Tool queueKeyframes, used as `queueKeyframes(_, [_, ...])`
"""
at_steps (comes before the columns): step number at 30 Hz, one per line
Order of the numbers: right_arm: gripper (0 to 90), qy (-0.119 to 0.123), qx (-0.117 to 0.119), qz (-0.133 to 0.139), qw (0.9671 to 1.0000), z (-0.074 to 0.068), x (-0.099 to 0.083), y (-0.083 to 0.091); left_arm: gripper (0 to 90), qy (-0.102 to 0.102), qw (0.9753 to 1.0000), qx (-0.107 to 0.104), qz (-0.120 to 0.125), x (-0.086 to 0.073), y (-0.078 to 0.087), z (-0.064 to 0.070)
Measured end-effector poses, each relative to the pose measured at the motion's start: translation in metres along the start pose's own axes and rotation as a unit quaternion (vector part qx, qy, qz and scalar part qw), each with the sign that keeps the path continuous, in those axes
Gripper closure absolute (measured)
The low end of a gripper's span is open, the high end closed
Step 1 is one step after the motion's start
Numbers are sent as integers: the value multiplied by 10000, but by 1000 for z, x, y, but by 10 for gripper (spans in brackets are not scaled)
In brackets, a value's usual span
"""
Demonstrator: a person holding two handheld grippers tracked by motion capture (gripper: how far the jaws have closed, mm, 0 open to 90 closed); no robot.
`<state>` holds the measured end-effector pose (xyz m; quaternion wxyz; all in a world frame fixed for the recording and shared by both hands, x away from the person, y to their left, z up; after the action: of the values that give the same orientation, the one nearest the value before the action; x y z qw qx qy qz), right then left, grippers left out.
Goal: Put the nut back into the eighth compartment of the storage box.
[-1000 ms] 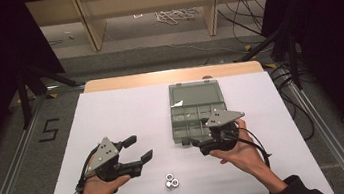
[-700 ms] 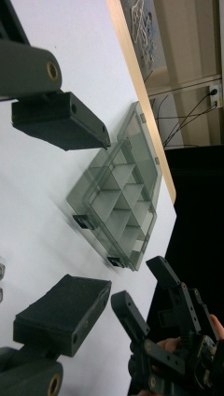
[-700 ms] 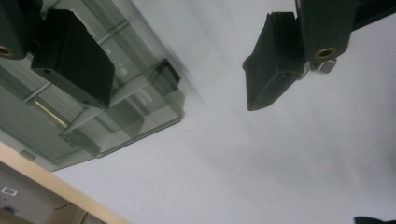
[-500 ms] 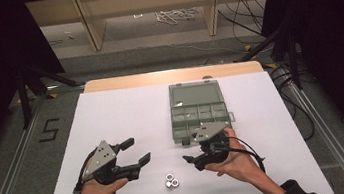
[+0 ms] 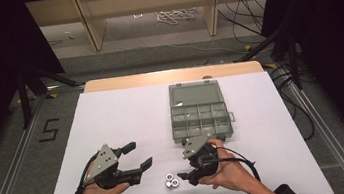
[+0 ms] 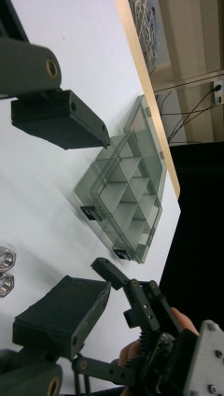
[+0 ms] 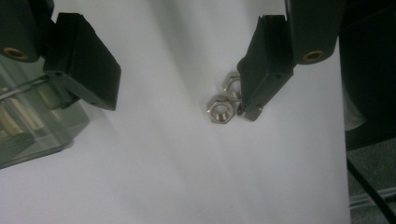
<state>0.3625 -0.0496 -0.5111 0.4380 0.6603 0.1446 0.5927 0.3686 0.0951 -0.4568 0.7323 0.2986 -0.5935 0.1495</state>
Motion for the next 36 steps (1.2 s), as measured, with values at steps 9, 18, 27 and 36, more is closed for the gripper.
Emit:
queueKeyframes(9, [332,317,173,-465,9983,-17,-9,-18,243,-52,10000,-4,51,2,2,1])
queueKeyframes(18, [411,656,419,-838,9934,-28,-15,-29,243,-85,9999,12,52,2,2,0])
queueKeyframes(27, [479,759,535,-963,9910,-31,-18,-35,243,18,10000,58,50,0,2,-3])
queueKeyframes(36, [587,930,657,-1084,9876,-36,-20,-40,243,-23,10000,65,71,1,2,-5])
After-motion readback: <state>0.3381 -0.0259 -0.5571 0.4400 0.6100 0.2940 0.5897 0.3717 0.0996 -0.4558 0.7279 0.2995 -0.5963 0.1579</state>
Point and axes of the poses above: each handheld gripper's, and its own axes: y roughly backward along the jaws, x roughly out of its top, z roughly to its right, the point moved 10 cm from there along -y, roughly forward along the jaws, and after that the axes turned 3 degrees about -x, right-handed, at the moved point
